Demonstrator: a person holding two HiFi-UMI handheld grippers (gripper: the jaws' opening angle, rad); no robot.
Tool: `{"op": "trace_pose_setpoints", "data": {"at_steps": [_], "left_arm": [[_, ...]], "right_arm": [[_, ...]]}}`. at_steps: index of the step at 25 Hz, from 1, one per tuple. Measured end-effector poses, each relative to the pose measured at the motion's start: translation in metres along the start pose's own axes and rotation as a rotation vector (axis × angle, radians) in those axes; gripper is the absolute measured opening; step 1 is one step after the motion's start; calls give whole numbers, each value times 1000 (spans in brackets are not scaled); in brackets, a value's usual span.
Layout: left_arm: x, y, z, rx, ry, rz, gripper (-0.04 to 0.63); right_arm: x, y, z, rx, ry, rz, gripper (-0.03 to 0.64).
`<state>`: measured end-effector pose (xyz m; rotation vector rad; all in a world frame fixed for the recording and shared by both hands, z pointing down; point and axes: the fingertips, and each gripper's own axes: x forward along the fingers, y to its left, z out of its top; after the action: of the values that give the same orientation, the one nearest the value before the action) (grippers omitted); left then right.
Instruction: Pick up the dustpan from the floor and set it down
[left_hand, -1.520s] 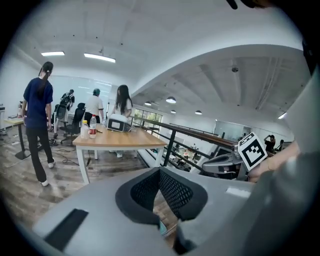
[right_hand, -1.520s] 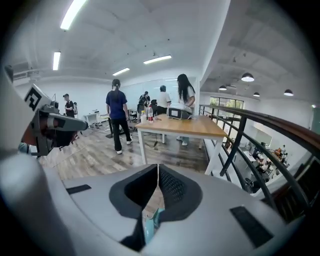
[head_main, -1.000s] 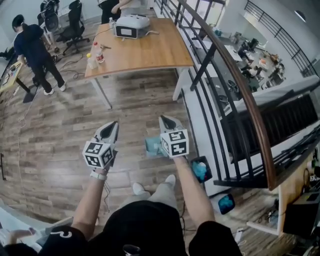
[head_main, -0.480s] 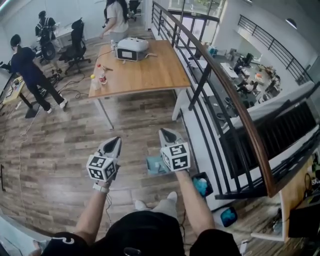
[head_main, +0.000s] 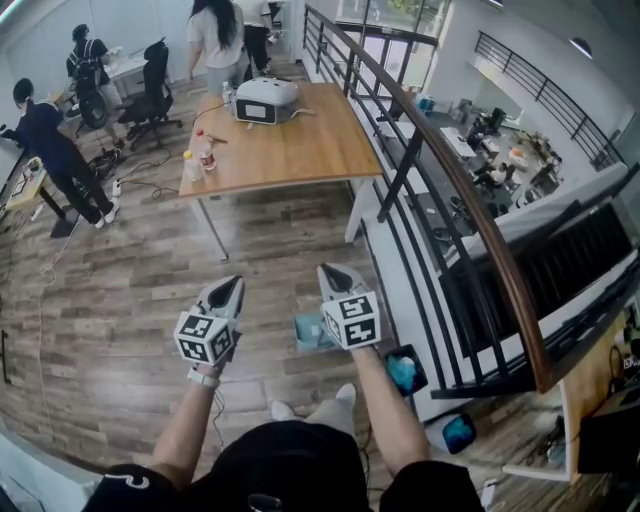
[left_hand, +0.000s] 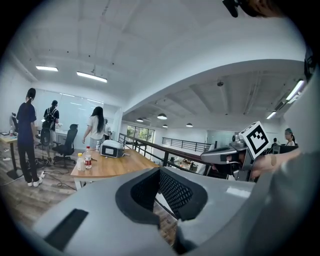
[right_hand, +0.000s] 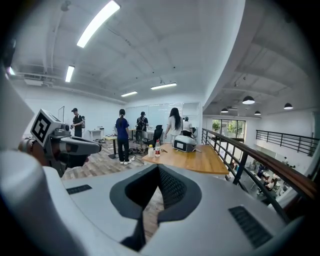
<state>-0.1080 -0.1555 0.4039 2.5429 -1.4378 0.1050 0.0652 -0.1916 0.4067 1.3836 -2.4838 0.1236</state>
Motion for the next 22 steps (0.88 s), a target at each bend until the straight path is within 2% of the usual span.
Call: {"op": "trace_pose_setpoints", "data": {"at_steps": [22], "left_arm": [[0,-4,2,9,-2,-6,-3]], "right_arm": [[-12,4,-7,-8,8,8,-5]]}}
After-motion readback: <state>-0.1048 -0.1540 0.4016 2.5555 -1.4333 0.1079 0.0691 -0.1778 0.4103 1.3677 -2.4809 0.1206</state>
